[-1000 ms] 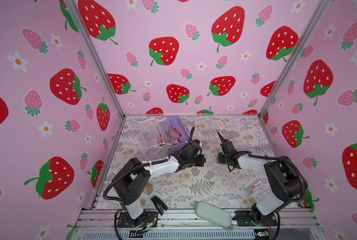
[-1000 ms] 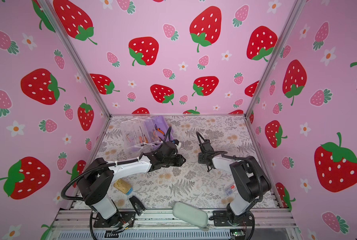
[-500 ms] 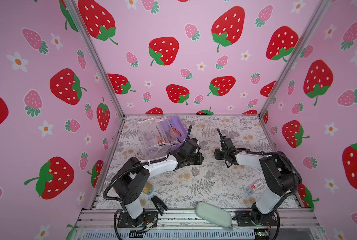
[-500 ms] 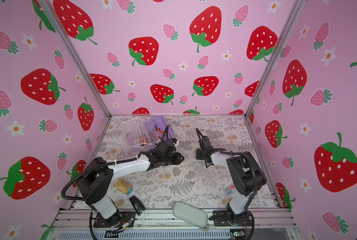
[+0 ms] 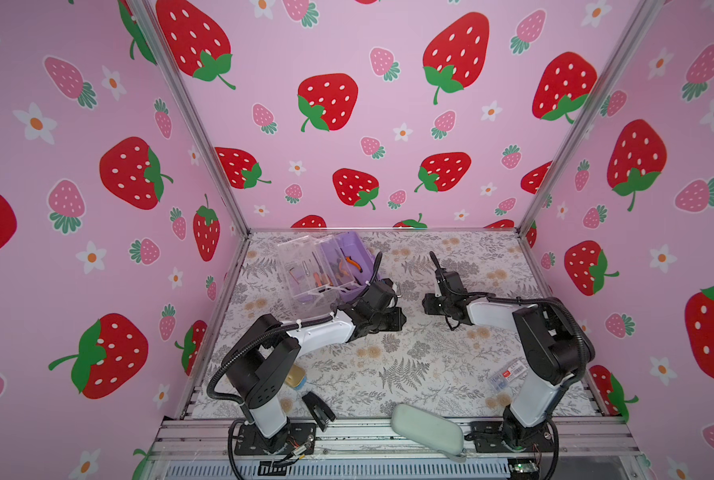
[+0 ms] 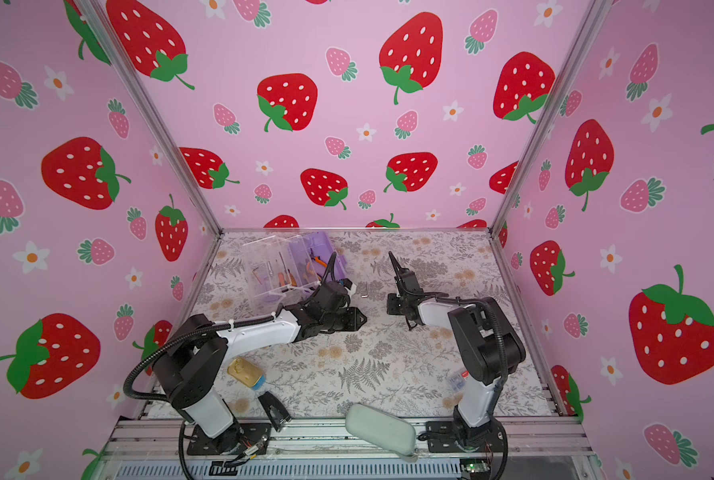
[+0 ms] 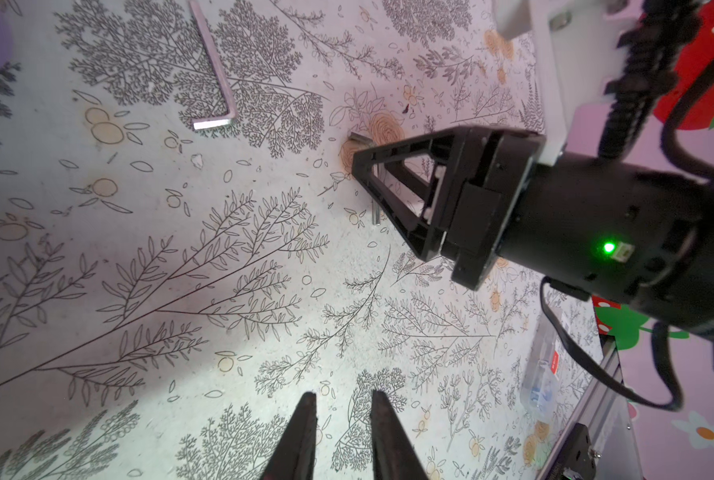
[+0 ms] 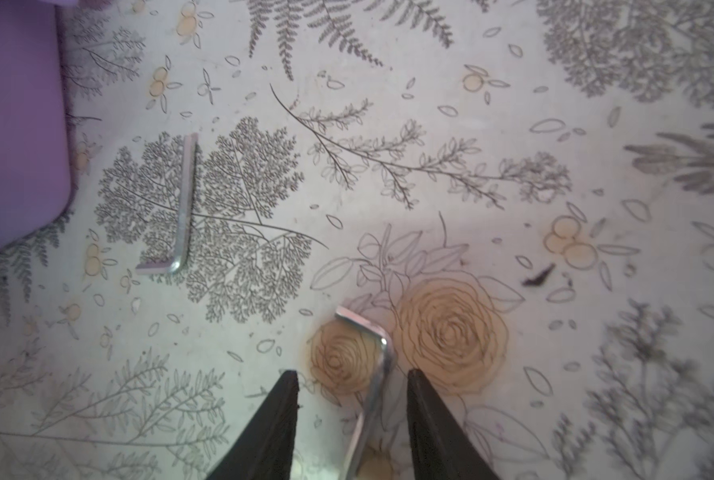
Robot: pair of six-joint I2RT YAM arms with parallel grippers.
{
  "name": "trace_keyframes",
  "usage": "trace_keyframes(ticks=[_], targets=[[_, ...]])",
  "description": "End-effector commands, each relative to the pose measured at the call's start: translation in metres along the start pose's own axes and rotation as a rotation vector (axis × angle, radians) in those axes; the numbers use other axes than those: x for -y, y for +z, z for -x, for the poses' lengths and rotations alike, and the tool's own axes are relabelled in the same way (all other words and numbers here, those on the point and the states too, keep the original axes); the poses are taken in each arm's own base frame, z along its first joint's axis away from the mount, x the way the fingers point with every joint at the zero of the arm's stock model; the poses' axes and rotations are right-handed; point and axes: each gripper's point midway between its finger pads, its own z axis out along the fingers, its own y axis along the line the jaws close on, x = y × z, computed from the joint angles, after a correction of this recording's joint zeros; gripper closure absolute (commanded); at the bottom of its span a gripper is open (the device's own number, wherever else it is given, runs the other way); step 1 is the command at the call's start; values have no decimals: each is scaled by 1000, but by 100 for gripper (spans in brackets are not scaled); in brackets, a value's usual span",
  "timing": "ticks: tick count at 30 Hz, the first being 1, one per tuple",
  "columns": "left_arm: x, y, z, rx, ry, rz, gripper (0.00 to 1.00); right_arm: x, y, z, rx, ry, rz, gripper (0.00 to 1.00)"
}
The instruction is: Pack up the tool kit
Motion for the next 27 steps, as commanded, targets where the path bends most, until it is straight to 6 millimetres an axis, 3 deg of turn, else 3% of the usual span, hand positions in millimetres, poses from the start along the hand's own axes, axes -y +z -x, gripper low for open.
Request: trace_keyframes(ticks=[1,11,14,18,20,27], targets=[[6,-3,6,20,-8,-24,73,18,-10,-14,-28,-42,-101,58],[3,-5,4,20,-17,-17,73,0,7,-32,-84,-128,-135,68],[0,-7,4,29,-18,-9,73,-2,11,-37,-91,-138,-135,76],[-2,-8,3,30,-21,0,73,-4,9,-40,-94,-140,-124,100],[-1,-8,4,33,-22,-4,73,-5,5,-41,-86,-140,-112,100],[4,-6,10,43,-37,-21,49,-35,-24,-32,3,-150,94,100]])
